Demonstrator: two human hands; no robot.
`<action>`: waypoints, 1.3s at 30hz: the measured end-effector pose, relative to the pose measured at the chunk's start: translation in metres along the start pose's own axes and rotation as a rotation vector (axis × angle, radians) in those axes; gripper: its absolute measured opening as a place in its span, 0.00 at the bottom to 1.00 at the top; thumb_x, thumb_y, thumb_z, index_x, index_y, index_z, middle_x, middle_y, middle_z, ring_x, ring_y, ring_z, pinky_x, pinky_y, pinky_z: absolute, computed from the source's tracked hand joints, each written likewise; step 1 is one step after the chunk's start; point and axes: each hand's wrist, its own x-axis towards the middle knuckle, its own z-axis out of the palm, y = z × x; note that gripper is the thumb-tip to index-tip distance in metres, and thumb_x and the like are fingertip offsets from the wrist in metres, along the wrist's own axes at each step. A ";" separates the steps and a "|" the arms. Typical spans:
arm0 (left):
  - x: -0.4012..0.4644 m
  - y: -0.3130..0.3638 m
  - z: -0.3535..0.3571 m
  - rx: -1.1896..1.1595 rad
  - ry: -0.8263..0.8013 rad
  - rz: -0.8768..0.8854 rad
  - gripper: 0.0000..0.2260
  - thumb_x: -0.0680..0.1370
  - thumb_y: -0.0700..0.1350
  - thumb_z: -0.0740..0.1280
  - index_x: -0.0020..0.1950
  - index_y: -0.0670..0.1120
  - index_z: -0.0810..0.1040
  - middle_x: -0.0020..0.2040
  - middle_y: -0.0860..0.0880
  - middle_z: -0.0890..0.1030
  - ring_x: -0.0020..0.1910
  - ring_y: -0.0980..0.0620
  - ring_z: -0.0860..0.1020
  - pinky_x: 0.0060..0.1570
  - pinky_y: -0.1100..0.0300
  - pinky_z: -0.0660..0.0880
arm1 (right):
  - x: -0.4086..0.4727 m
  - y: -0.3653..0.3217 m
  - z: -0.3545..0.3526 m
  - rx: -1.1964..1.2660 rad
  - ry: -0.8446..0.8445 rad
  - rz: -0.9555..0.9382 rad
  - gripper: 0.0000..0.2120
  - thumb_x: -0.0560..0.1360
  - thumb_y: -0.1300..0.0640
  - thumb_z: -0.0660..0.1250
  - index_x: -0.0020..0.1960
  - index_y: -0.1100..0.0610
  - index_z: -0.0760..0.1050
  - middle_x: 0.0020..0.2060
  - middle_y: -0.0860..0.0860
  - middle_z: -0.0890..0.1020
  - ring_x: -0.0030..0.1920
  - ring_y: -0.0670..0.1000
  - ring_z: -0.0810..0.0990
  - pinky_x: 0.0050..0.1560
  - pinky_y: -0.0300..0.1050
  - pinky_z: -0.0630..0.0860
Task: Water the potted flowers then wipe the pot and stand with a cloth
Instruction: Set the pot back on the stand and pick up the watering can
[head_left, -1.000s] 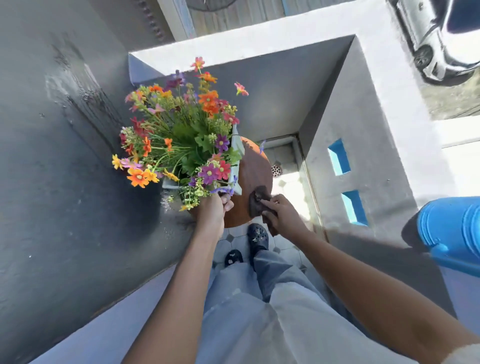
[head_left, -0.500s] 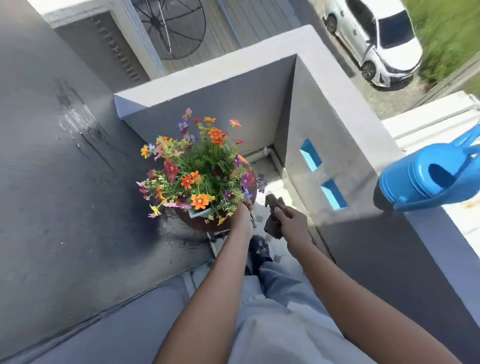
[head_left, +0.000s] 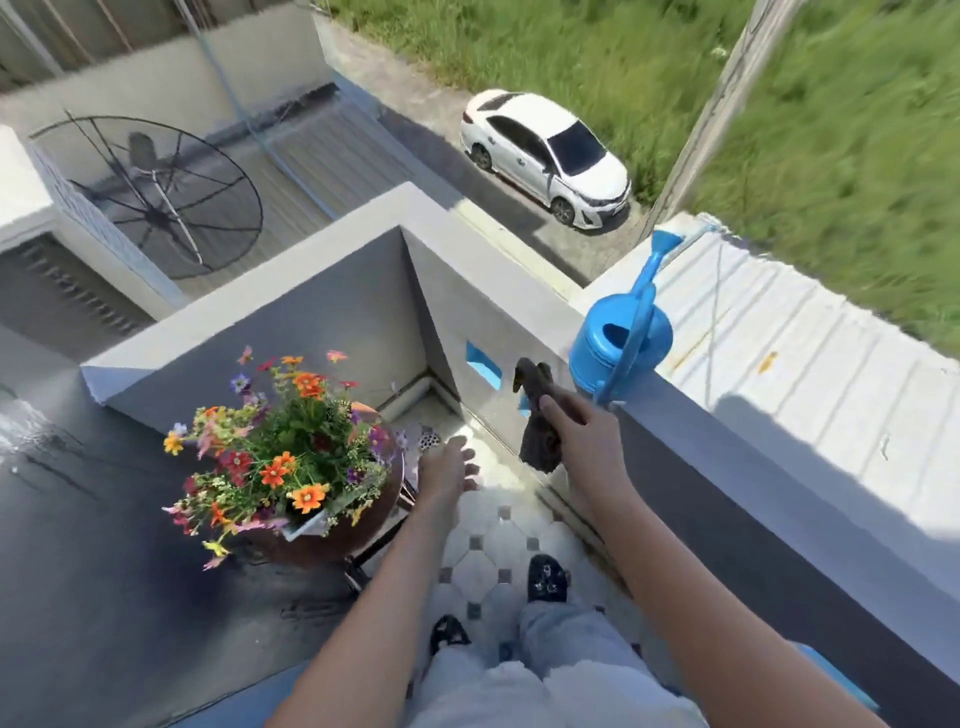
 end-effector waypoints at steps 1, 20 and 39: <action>-0.012 0.010 0.018 0.028 -0.037 0.062 0.05 0.78 0.42 0.62 0.48 0.42 0.76 0.37 0.47 0.77 0.27 0.54 0.70 0.21 0.63 0.65 | -0.001 -0.016 -0.012 0.035 0.029 -0.035 0.09 0.78 0.60 0.68 0.57 0.56 0.82 0.46 0.51 0.85 0.43 0.43 0.83 0.38 0.33 0.78; -0.046 0.050 0.315 -0.516 -0.224 -0.089 0.23 0.78 0.60 0.64 0.62 0.43 0.78 0.53 0.51 0.78 0.36 0.55 0.75 0.33 0.62 0.73 | 0.101 -0.097 -0.198 0.337 0.306 -0.075 0.08 0.77 0.59 0.69 0.54 0.57 0.83 0.42 0.50 0.84 0.45 0.52 0.80 0.49 0.52 0.75; -0.030 0.034 0.198 -0.318 -0.038 0.143 0.16 0.81 0.56 0.61 0.39 0.47 0.75 0.29 0.53 0.73 0.23 0.57 0.67 0.23 0.62 0.60 | 0.091 -0.085 -0.135 0.094 -0.082 -0.093 0.09 0.79 0.64 0.65 0.57 0.63 0.79 0.33 0.39 0.83 0.38 0.41 0.81 0.39 0.39 0.77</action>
